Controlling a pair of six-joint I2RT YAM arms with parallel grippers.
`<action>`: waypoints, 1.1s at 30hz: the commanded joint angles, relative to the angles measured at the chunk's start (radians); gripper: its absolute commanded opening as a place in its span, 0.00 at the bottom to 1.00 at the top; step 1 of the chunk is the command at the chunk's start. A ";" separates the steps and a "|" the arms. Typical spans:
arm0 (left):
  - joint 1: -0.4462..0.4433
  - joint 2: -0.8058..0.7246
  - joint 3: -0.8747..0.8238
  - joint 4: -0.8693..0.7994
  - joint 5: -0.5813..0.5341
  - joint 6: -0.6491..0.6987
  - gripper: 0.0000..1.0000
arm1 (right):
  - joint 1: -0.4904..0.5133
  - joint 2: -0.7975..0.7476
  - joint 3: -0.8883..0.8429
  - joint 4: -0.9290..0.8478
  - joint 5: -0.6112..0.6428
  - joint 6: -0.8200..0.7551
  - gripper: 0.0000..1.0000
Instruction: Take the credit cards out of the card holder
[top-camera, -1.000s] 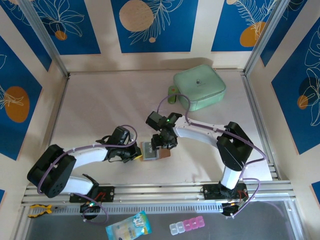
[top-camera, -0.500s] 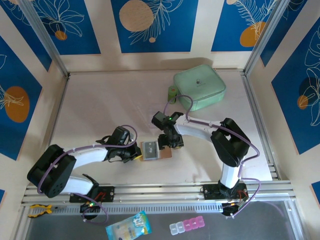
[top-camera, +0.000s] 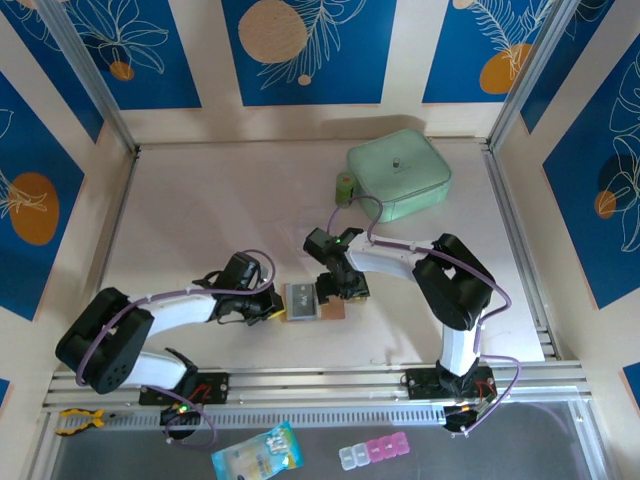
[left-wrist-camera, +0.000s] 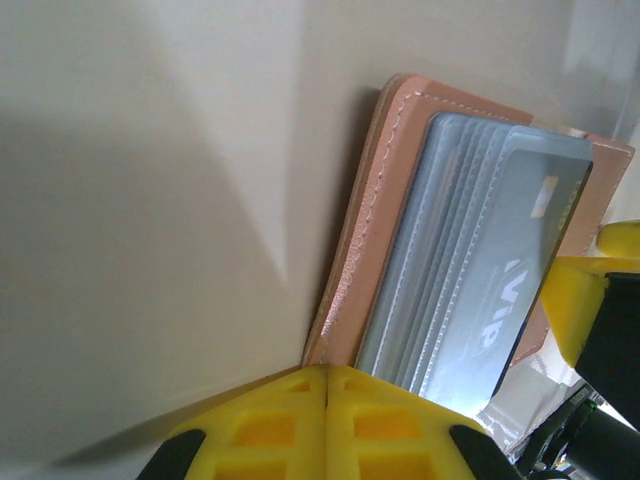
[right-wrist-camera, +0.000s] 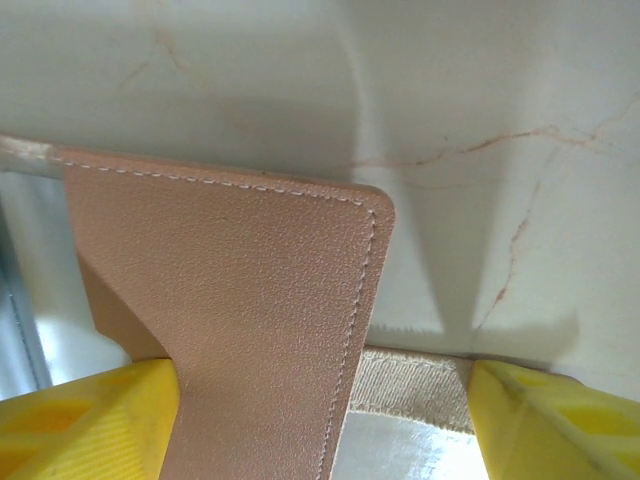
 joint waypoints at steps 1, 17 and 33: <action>-0.008 0.030 0.010 -0.045 -0.015 0.012 0.05 | -0.002 0.015 -0.016 -0.020 -0.022 0.011 0.79; -0.007 0.020 0.013 -0.058 -0.016 0.012 0.05 | -0.010 -0.003 -0.056 0.009 -0.046 0.037 0.82; -0.008 -0.047 0.038 -0.114 -0.033 0.013 0.05 | -0.007 0.022 -0.093 0.027 -0.022 0.029 0.77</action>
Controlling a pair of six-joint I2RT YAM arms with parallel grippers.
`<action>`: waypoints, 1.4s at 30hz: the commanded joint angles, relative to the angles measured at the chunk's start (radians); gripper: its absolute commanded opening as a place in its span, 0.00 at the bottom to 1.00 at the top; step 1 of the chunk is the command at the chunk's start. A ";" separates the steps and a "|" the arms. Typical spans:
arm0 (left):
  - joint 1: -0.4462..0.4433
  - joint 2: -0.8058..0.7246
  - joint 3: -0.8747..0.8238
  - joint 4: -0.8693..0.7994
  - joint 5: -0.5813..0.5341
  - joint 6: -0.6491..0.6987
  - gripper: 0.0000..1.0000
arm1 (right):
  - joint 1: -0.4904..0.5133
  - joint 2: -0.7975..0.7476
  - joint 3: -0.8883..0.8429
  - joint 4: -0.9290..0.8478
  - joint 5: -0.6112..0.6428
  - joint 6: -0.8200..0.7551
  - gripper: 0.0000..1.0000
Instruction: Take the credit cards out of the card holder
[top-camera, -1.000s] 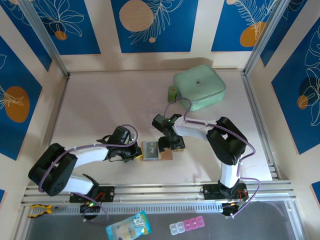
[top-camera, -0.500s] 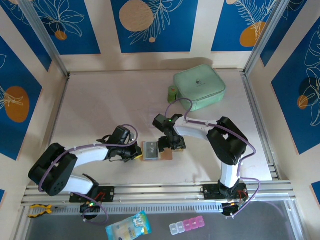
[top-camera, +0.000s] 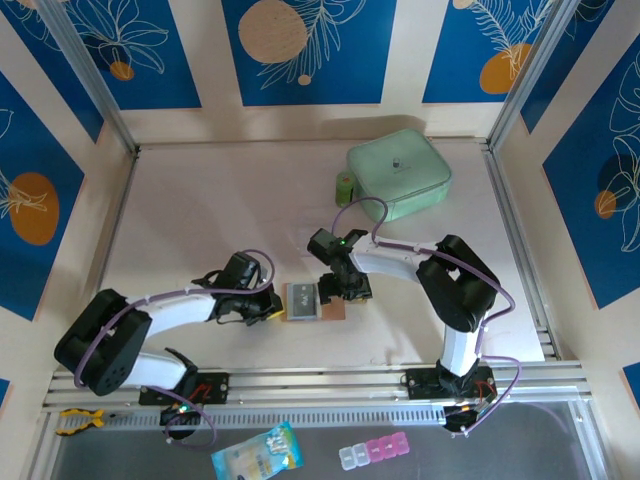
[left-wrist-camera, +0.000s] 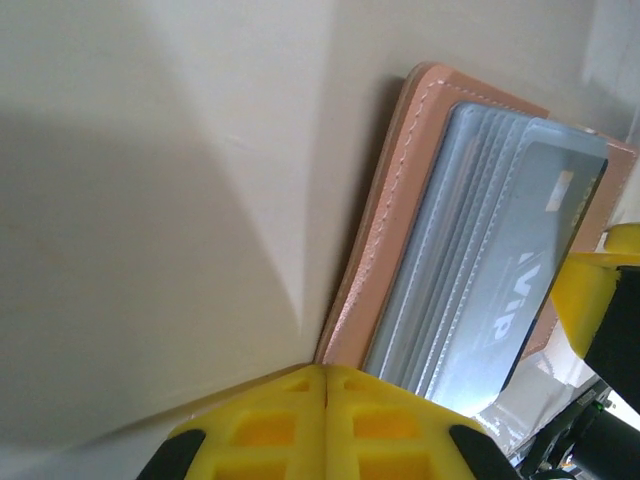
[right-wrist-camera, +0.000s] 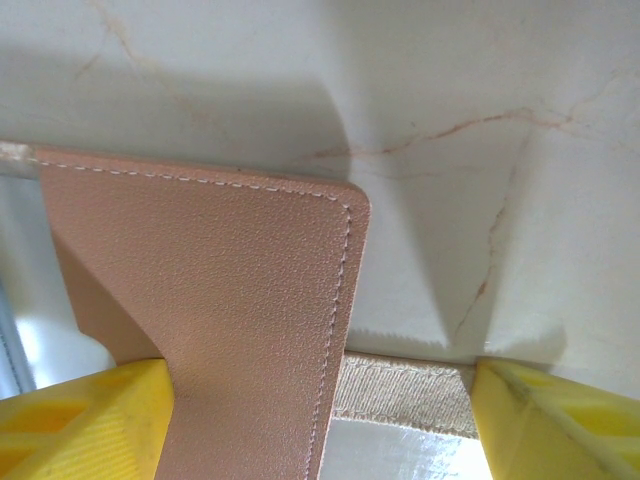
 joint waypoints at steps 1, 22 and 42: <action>-0.008 -0.031 0.034 -0.072 -0.027 0.013 0.05 | 0.005 0.044 -0.049 -0.008 -0.010 0.012 0.77; -0.008 -0.051 0.074 -0.106 -0.030 0.035 0.05 | 0.029 -0.061 0.009 -0.085 0.028 0.011 0.75; -0.007 -0.033 0.068 -0.091 -0.026 0.033 0.05 | 0.036 -0.044 -0.059 -0.047 -0.009 0.053 0.73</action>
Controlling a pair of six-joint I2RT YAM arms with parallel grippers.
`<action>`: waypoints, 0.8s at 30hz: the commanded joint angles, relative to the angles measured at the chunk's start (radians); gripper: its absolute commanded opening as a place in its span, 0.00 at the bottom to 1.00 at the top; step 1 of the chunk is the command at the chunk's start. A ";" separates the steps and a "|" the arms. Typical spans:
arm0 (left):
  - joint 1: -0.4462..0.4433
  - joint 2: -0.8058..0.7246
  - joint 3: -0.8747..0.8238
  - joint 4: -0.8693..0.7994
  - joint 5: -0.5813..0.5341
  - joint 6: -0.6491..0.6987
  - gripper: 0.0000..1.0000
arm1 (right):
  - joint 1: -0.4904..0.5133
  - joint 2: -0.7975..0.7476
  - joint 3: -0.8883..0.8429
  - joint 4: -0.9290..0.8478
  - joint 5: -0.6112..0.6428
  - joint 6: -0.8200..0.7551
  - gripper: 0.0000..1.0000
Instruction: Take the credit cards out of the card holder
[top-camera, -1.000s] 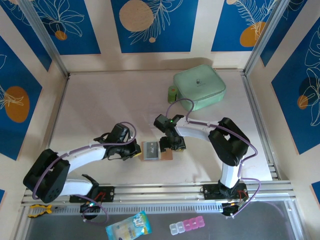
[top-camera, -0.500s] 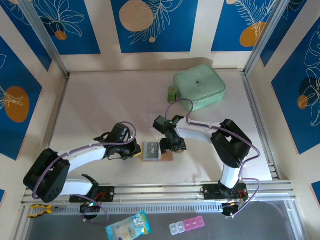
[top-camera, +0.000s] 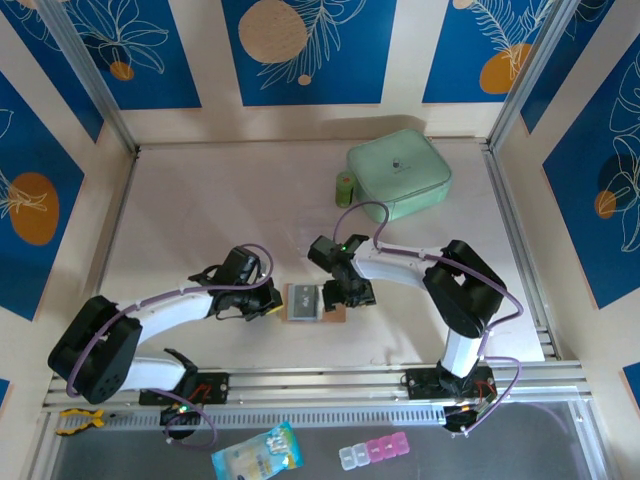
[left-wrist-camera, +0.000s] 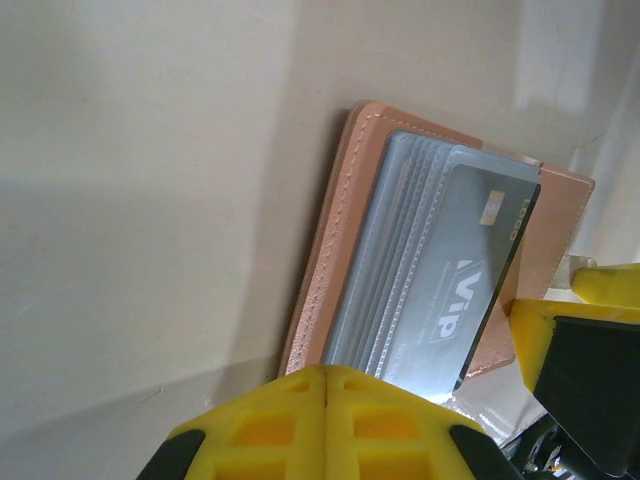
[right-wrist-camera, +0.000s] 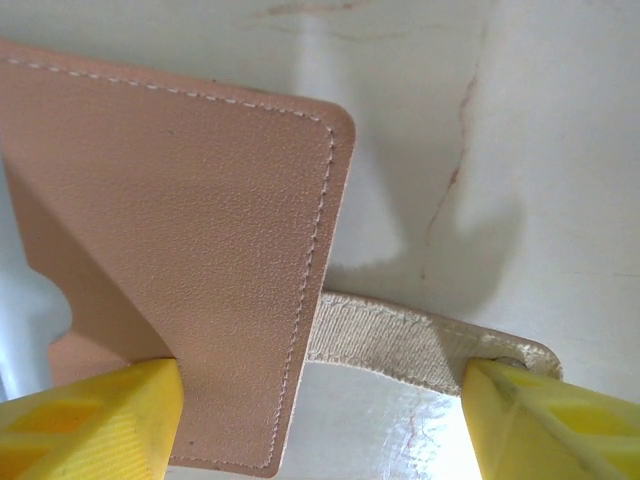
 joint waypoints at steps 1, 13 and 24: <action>-0.008 0.011 0.011 -0.003 -0.002 0.024 0.05 | -0.003 0.011 -0.026 0.014 -0.027 0.021 0.73; -0.008 0.019 0.013 0.019 -0.007 0.019 0.05 | -0.040 0.024 -0.040 0.047 0.012 -0.058 0.70; -0.014 0.022 0.033 0.062 -0.011 0.022 0.06 | -0.085 0.029 -0.053 0.072 -0.018 -0.140 0.69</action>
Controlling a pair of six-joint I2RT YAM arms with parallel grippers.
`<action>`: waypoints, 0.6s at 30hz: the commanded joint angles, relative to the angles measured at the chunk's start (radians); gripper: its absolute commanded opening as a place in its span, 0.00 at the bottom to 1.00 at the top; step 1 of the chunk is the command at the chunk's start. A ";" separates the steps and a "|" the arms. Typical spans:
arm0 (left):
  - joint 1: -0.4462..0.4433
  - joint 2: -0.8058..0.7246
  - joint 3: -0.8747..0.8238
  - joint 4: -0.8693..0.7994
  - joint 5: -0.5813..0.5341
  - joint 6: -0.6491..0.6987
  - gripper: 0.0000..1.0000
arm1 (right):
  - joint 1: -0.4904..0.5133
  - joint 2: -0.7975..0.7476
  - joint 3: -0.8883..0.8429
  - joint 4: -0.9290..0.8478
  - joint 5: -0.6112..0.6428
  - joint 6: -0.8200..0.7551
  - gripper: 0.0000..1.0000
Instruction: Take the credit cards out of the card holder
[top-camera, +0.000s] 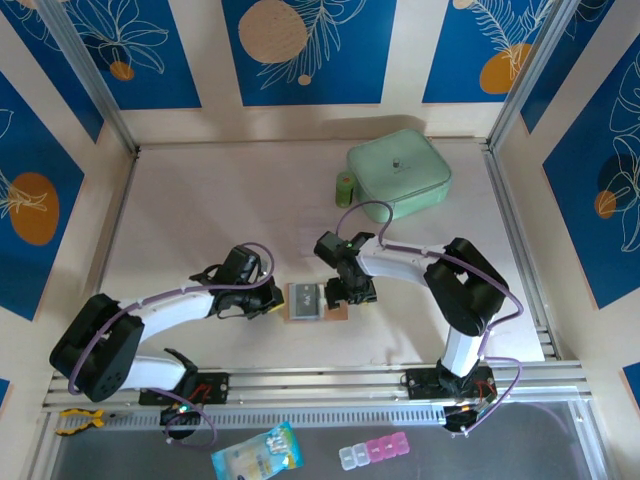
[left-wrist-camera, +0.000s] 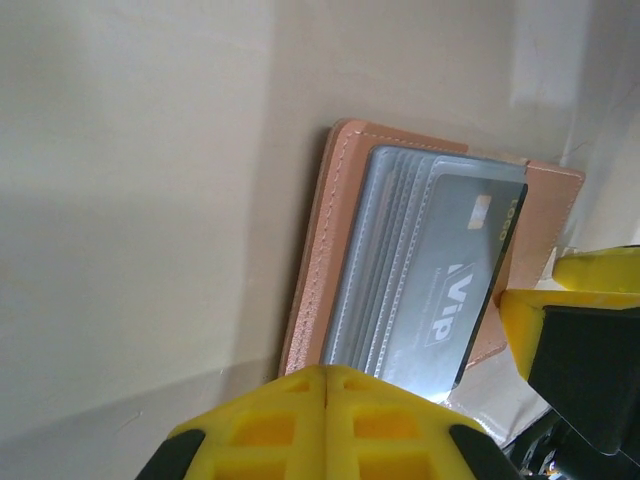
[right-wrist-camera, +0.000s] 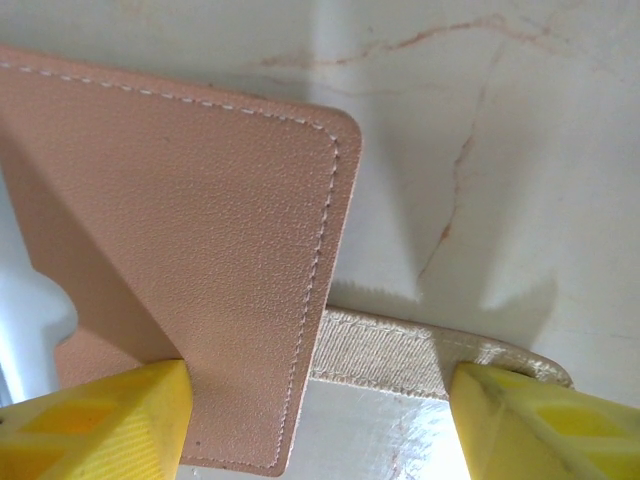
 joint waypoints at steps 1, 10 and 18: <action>-0.015 0.012 0.041 0.019 -0.013 0.025 0.07 | -0.026 0.023 -0.034 0.028 0.017 -0.041 0.69; -0.032 0.082 0.119 0.072 -0.050 0.093 0.07 | -0.029 -0.056 -0.040 0.048 -0.002 -0.016 0.68; -0.054 0.142 0.153 0.045 -0.014 0.106 0.10 | -0.022 -0.133 -0.031 0.035 -0.001 0.017 0.64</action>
